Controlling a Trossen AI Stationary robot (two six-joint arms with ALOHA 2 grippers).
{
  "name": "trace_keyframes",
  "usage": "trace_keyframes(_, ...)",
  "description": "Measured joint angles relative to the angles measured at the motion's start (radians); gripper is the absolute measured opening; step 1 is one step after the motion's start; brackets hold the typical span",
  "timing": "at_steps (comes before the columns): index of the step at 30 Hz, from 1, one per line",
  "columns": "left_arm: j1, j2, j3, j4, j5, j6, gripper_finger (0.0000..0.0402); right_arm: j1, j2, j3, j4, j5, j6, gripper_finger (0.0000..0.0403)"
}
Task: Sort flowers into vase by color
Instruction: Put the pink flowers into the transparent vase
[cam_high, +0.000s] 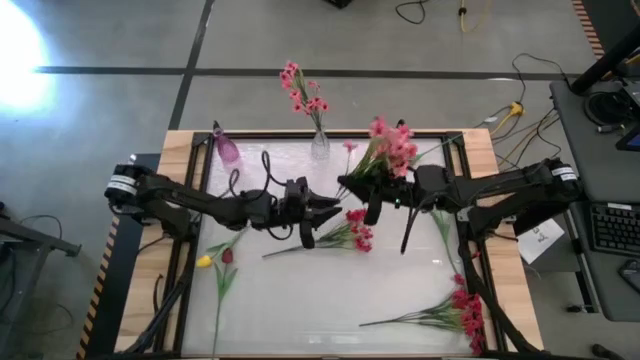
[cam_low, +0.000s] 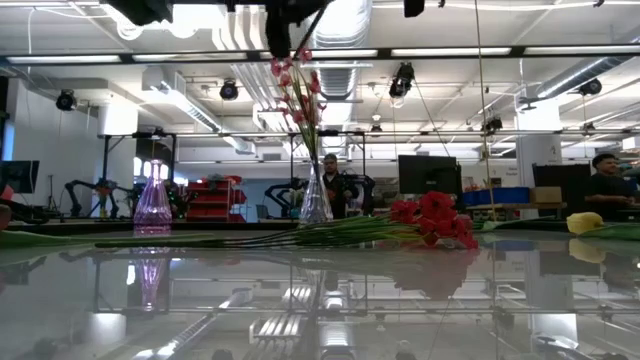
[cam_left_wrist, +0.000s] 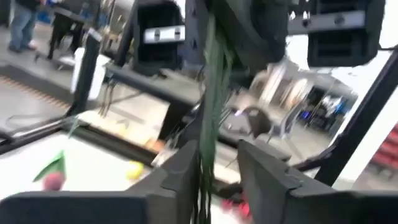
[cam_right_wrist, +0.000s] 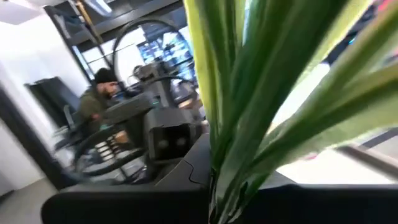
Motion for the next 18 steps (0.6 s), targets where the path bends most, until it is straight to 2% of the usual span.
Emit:
trace_keyframes(5,0.03,-0.164,0.0,-0.342,-0.005,-0.006,0.0158,-0.115,-0.026,0.0,-0.025,-0.004,-0.129,0.001)
trace_keyframes(8,0.038,-0.272,0.0,-0.587,-0.042,-0.047,0.0174,-0.207,-0.028,0.0,-0.024,0.003,-0.239,0.0009)
trace_keyframes(13,0.039,-0.422,-0.002,-0.953,-0.181,-0.175,0.0176,-0.387,0.0,0.018,-0.019,-0.088,-0.29,0.0009)
trace_keyframes(18,0.04,-0.517,-0.041,-1.127,-0.214,-0.272,0.0166,-0.523,0.103,0.096,0.005,-0.172,-0.293,0.0009)
